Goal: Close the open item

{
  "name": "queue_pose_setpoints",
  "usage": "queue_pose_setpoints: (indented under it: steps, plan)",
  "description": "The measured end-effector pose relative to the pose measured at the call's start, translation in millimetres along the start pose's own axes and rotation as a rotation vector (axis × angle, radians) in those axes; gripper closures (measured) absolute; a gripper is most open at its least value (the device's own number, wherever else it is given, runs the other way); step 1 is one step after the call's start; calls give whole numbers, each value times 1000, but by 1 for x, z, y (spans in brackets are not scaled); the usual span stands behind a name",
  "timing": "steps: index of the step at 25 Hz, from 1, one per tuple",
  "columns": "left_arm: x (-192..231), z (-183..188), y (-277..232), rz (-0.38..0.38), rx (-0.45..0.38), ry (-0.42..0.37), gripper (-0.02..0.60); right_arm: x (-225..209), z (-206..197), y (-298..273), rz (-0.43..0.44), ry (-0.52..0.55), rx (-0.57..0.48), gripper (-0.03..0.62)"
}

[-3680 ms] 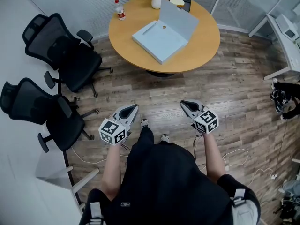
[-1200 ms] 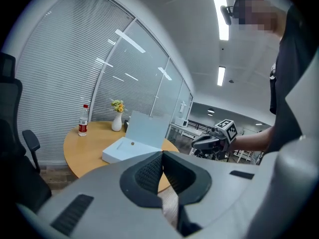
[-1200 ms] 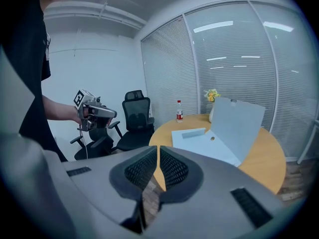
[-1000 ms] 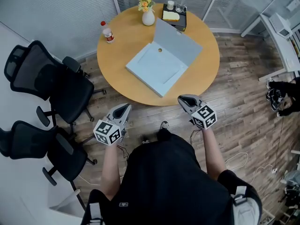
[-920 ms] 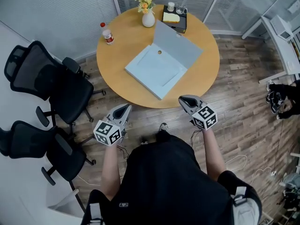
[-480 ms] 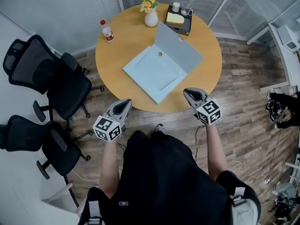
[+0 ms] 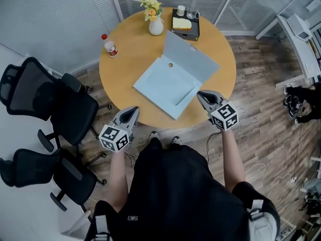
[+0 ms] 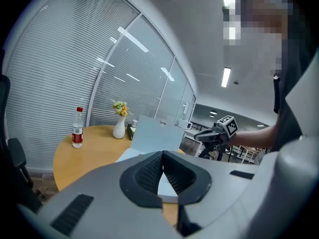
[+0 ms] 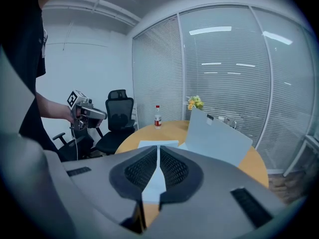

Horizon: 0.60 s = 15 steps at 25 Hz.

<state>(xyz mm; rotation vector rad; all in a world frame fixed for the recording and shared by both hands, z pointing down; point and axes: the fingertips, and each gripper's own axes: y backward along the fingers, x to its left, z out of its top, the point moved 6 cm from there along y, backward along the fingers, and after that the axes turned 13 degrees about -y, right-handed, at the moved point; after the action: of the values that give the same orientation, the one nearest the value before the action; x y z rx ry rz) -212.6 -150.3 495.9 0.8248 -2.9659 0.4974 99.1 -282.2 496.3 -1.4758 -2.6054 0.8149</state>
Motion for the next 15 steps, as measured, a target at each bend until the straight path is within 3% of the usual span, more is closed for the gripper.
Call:
queue_pose_setpoints:
  steps: [8,15]
  plan:
    - [69,0,-4,-107,29,-62,575,1,34,-36,-134,116,37,581]
    - [102,-5,-12,-155,41,-64,575,-23,70,-40,-255,202,123,580]
